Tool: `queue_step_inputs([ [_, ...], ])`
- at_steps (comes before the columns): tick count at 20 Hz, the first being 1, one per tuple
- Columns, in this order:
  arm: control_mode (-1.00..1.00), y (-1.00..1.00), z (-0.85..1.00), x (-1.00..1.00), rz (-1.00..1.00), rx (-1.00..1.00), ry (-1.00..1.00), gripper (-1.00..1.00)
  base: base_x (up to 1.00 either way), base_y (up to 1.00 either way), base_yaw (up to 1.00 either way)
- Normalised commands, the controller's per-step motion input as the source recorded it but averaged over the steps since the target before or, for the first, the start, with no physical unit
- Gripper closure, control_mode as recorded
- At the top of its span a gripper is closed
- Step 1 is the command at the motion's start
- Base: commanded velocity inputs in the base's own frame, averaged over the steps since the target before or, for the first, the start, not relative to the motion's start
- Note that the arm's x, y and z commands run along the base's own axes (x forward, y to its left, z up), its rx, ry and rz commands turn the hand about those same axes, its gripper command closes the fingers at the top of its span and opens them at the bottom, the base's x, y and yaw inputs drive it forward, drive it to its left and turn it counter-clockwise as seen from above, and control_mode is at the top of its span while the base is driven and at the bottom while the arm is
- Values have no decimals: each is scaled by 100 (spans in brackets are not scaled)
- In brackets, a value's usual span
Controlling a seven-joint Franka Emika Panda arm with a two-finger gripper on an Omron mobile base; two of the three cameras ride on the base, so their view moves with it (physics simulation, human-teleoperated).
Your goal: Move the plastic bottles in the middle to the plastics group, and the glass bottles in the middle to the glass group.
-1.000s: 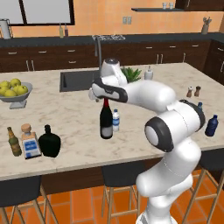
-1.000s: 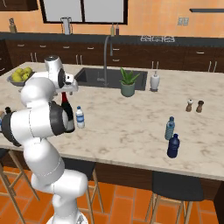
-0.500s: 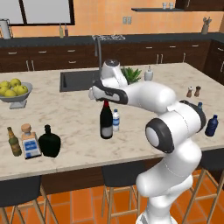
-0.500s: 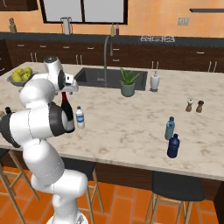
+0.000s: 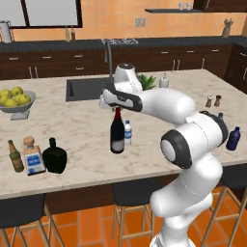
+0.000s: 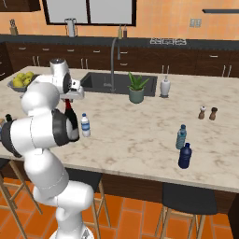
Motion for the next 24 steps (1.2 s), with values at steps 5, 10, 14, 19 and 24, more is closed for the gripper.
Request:
queue_step_inputs([
  [5, -100, -11, 24, -62, 0, 8, -2, 100, 0, 0, 0],
  [10, -100, 26, 34, -76, 0, 5, -7, 100, 0, 0, 0],
  [14, -100, 87, 2, -50, -2, 0, -8, 100, 0, 0, 0],
  [19, -100, 89, 5, 0, -9, 0, -5, 100, 0, 0, 0],
  [24, -100, 77, 4, 35, -10, 0, -8, 100, 0, 0, 0],
])
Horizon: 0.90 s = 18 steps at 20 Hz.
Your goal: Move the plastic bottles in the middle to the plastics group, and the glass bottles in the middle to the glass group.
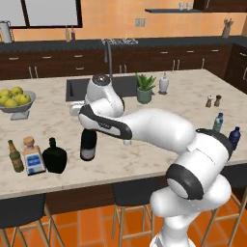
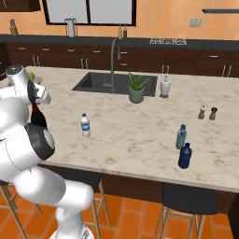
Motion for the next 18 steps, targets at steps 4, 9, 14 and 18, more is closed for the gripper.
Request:
queue_step_inputs([
  [4, -100, 52, -6, 34, -9, 10, 0, 100, 0, 0, 0],
  [9, -100, 55, 0, 30, -11, 13, 0, 100, 0, 0, 0],
  [14, -100, 23, -40, 34, -5, 0, 0, 100, 0, 0, 0],
  [18, -100, 20, -51, 26, -4, 2, 5, 100, 0, 0, 0],
])
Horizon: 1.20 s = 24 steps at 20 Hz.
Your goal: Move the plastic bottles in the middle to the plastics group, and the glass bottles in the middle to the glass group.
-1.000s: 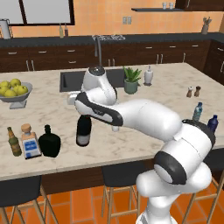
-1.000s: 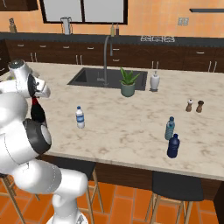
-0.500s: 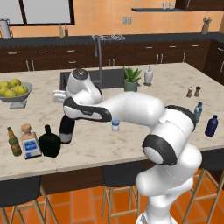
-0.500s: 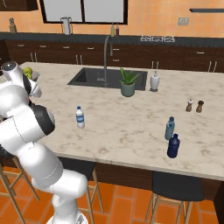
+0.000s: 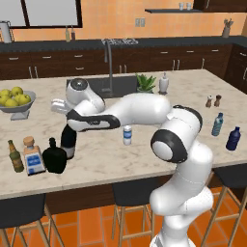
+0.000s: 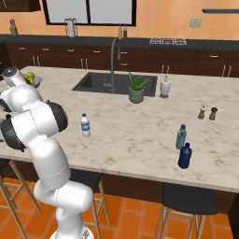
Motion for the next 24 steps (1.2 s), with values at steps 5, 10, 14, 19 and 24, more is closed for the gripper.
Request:
queue_step_inputs([
  [5, -100, 14, -36, 15, -3, 6, 8, -100, 0, 0, 0],
  [10, -100, -2, 1, -1, -2, 0, 6, -100, 0, 0, 0],
  [14, -100, -21, 27, -19, -1, 1, 0, -100, 0, 0, 0],
  [19, -100, -60, 21, -17, 0, 5, 0, -100, 0, 0, 0],
  [24, -100, -100, 0, -13, 0, 8, 0, -100, 0, 0, 0],
])
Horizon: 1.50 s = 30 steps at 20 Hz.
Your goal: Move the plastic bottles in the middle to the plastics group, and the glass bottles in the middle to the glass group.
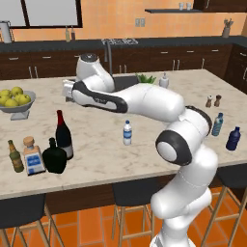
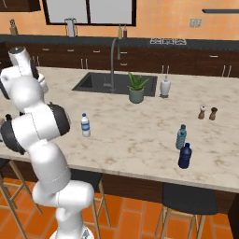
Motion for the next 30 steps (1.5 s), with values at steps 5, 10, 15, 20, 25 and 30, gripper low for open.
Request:
queue_step_inputs([
  [5, -100, -100, -5, -26, 21, 0, 0, -100, 0, 0, 0],
  [10, -100, -97, -13, -15, 32, 0, 4, -100, 0, 0, 0],
  [15, -100, -78, -32, 0, 44, -13, 11, -100, 0, 0, 0],
  [20, -100, -50, -51, 10, 39, -27, 26, -100, 0, 0, 0],
  [25, -100, -7, -43, 45, 8, -16, 17, -100, 0, 0, 0],
  [30, -100, -21, -22, 23, 0, -1, 1, -100, 0, 0, 0],
])
